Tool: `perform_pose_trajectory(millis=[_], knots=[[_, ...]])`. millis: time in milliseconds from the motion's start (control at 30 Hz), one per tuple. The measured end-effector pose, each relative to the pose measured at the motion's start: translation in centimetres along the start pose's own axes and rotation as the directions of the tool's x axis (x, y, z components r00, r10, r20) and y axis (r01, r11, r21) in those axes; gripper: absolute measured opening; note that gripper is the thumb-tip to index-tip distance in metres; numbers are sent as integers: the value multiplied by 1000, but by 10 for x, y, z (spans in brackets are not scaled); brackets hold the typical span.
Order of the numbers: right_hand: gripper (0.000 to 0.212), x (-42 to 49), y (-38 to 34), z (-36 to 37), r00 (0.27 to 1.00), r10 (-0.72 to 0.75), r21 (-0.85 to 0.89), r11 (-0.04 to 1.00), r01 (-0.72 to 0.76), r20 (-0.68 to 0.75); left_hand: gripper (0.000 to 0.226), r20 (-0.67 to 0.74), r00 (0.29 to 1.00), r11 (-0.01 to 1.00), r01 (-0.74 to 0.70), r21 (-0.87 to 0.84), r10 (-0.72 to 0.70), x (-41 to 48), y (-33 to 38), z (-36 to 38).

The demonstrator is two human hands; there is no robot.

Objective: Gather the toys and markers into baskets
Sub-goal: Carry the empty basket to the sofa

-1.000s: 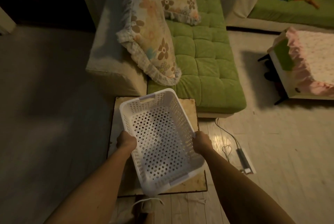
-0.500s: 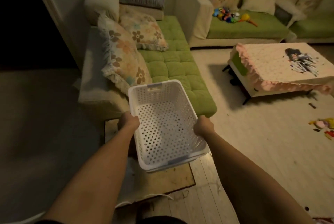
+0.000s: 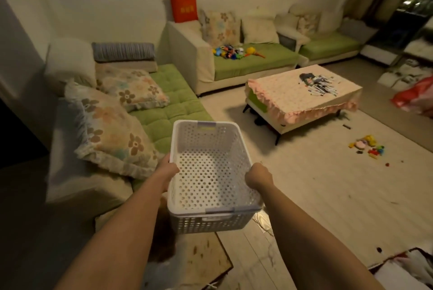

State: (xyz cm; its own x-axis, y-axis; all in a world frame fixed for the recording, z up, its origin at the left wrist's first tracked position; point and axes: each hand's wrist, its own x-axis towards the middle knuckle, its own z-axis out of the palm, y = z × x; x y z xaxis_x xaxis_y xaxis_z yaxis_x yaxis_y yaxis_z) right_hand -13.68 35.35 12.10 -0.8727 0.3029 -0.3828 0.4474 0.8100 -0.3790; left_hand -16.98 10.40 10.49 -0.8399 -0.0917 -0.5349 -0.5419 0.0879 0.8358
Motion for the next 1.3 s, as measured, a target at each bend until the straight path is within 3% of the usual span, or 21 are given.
perform_pose_trajectory(millis=[300, 733, 1100, 1300], knots=[[22, 14, 121, -91, 981, 110, 171, 982, -82, -162, 69, 122, 992, 1000, -22, -14, 23, -25, 46, 151], [20, 22, 295, -231, 944, 164, 203, 973, -107, -288, 72, 234, 968, 995, -100, 21, 92, -73, 93, 365], [19, 79, 370, -295, 920, 247, 249, 953, -174, -305, 57, 266, 956, 989, -142, 50, 124, -54, 136, 482], [19, 149, 397, -325, 913, 264, 243, 951, -192, -312, 68, 312, 945, 994, -110, 17, 99, 0, 161, 545]])
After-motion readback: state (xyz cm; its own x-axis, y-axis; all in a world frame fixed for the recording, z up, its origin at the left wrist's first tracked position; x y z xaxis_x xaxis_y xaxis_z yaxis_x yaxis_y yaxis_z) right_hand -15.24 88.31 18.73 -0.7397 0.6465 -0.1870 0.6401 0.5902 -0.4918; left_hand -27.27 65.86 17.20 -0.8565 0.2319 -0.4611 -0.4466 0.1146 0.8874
